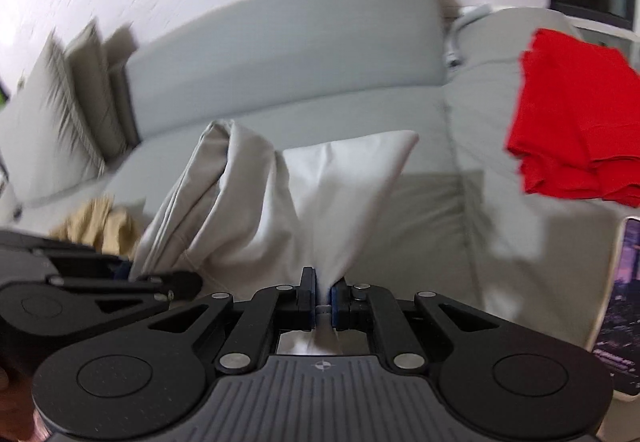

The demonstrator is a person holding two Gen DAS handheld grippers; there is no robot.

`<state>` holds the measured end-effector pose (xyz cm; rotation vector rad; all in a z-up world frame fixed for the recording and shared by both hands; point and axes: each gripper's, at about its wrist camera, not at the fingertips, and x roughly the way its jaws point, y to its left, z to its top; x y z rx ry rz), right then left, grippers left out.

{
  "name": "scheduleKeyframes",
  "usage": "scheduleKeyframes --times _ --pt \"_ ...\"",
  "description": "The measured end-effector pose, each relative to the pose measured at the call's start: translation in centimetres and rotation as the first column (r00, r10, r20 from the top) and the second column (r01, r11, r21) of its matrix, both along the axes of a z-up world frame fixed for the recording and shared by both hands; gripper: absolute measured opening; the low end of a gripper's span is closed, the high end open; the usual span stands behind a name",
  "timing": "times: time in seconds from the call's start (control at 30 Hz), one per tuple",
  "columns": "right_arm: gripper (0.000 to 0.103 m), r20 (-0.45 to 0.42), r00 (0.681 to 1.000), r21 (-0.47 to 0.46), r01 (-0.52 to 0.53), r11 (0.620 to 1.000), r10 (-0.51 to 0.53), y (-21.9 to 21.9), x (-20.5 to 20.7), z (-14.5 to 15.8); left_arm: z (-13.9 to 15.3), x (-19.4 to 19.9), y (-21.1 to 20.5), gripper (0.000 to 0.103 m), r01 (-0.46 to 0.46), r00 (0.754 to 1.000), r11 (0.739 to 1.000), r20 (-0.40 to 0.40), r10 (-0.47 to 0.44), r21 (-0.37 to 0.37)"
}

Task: Fold clothes
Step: 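Lift the folded sweatshirt with both grippers and carry it onto the red garment, then lower the sweatshirt onto the red garment and open both grippers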

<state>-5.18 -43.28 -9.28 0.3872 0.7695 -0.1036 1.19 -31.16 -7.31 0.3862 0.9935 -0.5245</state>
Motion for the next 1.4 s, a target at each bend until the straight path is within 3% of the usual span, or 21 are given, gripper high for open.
scheduleKeyframes --times 0.27,0.47,0.6,0.8,0.9,0.93,0.97,1.03,1.1,1.2,1.23,1.3,1.33,1.37,1.4 --pt "0.007 0.048 0.989 -0.093 0.143 0.985 -0.139 -9.5 0.7 3.5 3.2 2.7 -11.8 0.015 0.15 0.989 0.986 0.021 -0.148 -0.071" --pt "0.007 0.046 0.966 -0.194 0.26 0.946 -0.256 -19.6 2.9 6.1 4.9 6.0 -22.6 0.015 0.217 0.976 0.962 0.005 -0.219 -0.163" --pt "0.007 0.012 0.95 -0.206 0.308 0.929 -0.312 -25.5 4.6 6.0 4.2 8.3 -28.7 0.015 0.227 0.972 0.954 -0.018 -0.235 -0.195" --pt "0.007 -0.023 0.937 -0.209 0.337 0.918 -0.349 -31.0 7.3 4.2 1.4 11.6 -35.4 0.015 0.243 0.968 0.95 -0.022 -0.252 -0.197" --pt "0.008 -0.049 0.934 -0.212 0.336 0.918 -0.353 -32.6 8.4 2.6 -0.3 13.0 -35.2 0.022 0.194 0.975 0.958 -0.068 -0.213 -0.213" --pt "0.011 -0.067 0.931 -0.214 0.338 0.916 -0.359 -33.1 8.7 1.9 -1.2 13.6 -34.6 0.035 0.153 0.979 0.962 -0.1 -0.179 -0.226" --pt "0.018 -0.075 0.929 -0.215 0.341 0.915 -0.363 -33.3 8.7 1.7 -2.1 14.3 -34.0 0.044 0.11 0.981 0.965 -0.132 -0.145 -0.237" --pt "0.038 -0.095 0.921 -0.207 0.354 0.912 -0.379 -33.8 8.0 1.1 -3.1 15.3 -32.3 0.049 0.05 0.979 0.961 -0.176 -0.1 -0.271" --pt "0.047 -0.065 0.925 -0.216 0.353 0.91 -0.375 -33.6 6.6 1.7 -2.9 15.7 -29.9 0.05 0.043 0.981 0.947 -0.167 -0.101 -0.319" --pt "0.056 0.006 0.937 -0.259 0.339 0.904 -0.35 -33.1 4.0 2.9 -2.0 15.2 -26.5 0.047 0.079 0.992 0.937 -0.065 -0.107 -0.34" --pt "0.056 0.033 0.938 -0.272 0.339 0.9 -0.344 -33.0 3.1 3.3 -1.5 14.7 -25.6 0.045 0.107 0.993 0.931 -0.007 -0.117 -0.349" --pt "0.042 0.068 0.945 -0.282 0.327 0.902 -0.321 -32.6 2.3 3.7 -0.6 13.2 -25.2 0.036 0.173 0.985 0.914 0.087 -0.152 -0.368" --pt "0.021 0.078 0.949 -0.279 0.315 0.907 -0.305 -32.3 2.3 3.6 -0.1 12.1 -25.3 0.028 0.23 0.971 0.896 0.146 -0.187 -0.381" --pt "0.009 0.088 0.953 -0.276 0.302 0.912 -0.289 -32.0 2.4 3.6 0.1 11.3 -25.7 0.022 0.278 0.957 0.882 0.188 -0.22 -0.381" --pt "0.009 0.097 0.957 -0.274 0.289 0.917 -0.273 -31.7 2.4 3.5 0.3 10.5 -26.2 0.018 0.324 0.94 0.867 0.229 -0.252 -0.378"
